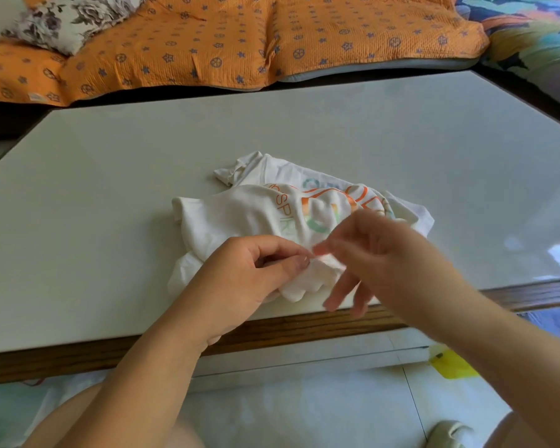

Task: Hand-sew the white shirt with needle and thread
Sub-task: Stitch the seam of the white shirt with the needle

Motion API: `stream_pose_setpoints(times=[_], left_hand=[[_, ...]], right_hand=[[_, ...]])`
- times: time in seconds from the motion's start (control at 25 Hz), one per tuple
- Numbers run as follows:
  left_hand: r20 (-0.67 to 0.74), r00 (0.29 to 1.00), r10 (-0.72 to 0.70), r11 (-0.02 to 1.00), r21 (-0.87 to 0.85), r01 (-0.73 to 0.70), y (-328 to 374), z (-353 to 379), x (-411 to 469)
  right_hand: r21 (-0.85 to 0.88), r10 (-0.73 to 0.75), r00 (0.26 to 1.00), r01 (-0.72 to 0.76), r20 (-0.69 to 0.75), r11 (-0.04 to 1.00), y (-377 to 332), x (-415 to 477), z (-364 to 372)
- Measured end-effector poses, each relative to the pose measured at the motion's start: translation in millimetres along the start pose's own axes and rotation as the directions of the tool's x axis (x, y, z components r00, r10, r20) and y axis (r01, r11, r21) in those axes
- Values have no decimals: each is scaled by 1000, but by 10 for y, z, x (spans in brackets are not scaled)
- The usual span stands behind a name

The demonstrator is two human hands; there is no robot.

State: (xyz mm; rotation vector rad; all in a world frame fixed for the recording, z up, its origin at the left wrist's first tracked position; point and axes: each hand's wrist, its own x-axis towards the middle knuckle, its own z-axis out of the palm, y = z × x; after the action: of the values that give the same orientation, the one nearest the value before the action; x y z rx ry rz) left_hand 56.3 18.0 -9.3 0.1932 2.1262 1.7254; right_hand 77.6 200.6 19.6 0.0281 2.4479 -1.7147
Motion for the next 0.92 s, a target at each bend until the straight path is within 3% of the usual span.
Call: stream_pose_setpoints(times=[0.28, 0.6, 0.92], left_hand=[[-66, 992, 103, 988, 123, -95, -66, -105, 10], [-78, 987, 141, 979, 161, -127, -75, -86, 22], [-95, 981, 172, 961, 235, -146, -46, -62, 4]], right_hand=[[105, 9, 997, -1, -74, 994, 38, -27, -4], [-193, -21, 999, 28, 38, 981, 60, -72, -33], [-187, -13, 998, 26, 67, 982, 47, -90, -31]])
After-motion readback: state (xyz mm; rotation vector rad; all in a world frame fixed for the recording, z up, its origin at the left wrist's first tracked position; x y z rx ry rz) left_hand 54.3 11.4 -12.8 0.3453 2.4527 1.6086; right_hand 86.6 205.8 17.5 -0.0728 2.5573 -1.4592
